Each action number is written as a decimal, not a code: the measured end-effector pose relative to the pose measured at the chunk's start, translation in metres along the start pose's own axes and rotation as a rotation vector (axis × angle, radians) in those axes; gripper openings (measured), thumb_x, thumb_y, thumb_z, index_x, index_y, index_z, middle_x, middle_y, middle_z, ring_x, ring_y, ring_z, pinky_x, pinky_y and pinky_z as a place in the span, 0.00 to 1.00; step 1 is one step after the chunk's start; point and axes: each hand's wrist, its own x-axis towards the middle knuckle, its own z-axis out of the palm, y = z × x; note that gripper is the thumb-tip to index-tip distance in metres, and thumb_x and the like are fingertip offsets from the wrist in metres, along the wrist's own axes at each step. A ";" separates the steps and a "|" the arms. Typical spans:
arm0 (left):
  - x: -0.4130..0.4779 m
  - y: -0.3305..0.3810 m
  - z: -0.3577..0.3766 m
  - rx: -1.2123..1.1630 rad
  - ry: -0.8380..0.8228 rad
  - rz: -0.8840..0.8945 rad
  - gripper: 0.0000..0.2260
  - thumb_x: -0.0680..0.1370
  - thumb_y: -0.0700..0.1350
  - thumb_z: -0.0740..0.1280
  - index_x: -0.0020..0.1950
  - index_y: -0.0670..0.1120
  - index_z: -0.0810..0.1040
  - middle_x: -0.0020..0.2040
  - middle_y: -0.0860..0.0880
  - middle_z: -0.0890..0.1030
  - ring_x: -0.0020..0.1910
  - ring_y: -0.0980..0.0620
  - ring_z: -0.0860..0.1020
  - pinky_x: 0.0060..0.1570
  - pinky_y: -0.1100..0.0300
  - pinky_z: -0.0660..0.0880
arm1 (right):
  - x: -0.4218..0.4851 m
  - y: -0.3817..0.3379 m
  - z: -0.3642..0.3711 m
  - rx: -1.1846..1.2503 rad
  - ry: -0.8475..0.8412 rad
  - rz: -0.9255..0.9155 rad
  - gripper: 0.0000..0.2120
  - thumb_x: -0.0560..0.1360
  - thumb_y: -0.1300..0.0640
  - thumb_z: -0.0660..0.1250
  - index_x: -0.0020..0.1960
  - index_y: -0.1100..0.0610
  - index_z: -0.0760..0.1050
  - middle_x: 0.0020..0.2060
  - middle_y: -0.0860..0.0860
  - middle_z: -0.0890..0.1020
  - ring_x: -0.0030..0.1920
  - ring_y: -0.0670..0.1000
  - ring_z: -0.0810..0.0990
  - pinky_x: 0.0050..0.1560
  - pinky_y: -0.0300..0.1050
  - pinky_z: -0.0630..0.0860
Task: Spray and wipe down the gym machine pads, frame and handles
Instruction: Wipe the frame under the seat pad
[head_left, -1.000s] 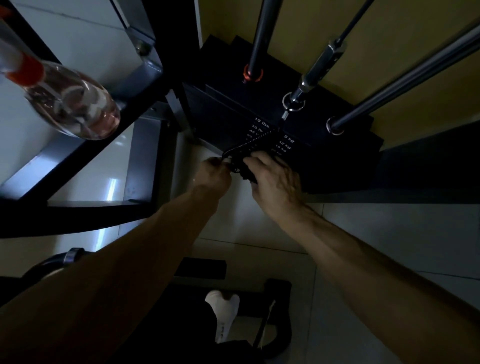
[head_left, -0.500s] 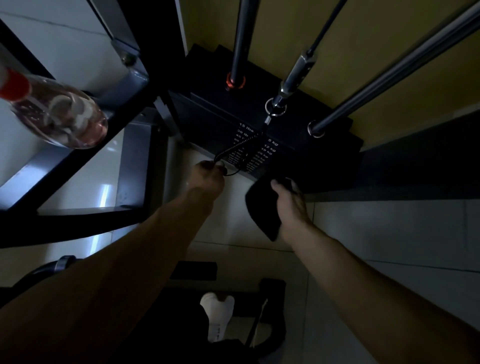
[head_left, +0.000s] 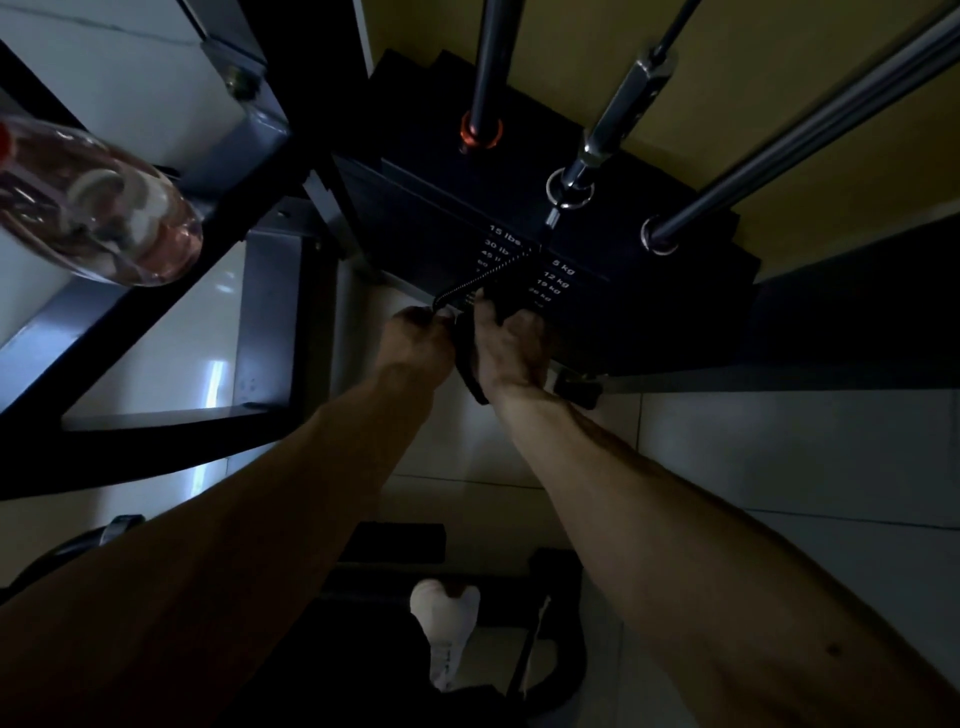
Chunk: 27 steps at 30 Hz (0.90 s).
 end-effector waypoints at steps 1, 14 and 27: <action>0.001 0.000 0.000 -0.008 -0.009 0.009 0.07 0.86 0.49 0.60 0.53 0.47 0.75 0.41 0.51 0.75 0.39 0.55 0.73 0.41 0.61 0.72 | -0.002 0.004 -0.001 -0.007 -0.050 -0.031 0.37 0.82 0.33 0.50 0.77 0.61 0.67 0.73 0.59 0.71 0.75 0.58 0.67 0.73 0.49 0.62; -0.002 0.007 0.001 0.008 -0.022 0.038 0.12 0.86 0.48 0.61 0.59 0.42 0.78 0.51 0.45 0.80 0.52 0.46 0.79 0.57 0.50 0.76 | 0.004 -0.010 0.018 0.347 0.012 0.182 0.25 0.81 0.42 0.67 0.65 0.63 0.76 0.59 0.57 0.80 0.60 0.56 0.81 0.63 0.53 0.79; -0.003 0.005 0.002 -0.028 -0.015 0.057 0.10 0.86 0.48 0.61 0.58 0.43 0.78 0.52 0.45 0.81 0.54 0.45 0.80 0.61 0.49 0.78 | 0.003 -0.002 0.026 0.441 0.060 0.244 0.24 0.79 0.41 0.69 0.64 0.60 0.78 0.57 0.51 0.83 0.54 0.52 0.83 0.56 0.46 0.80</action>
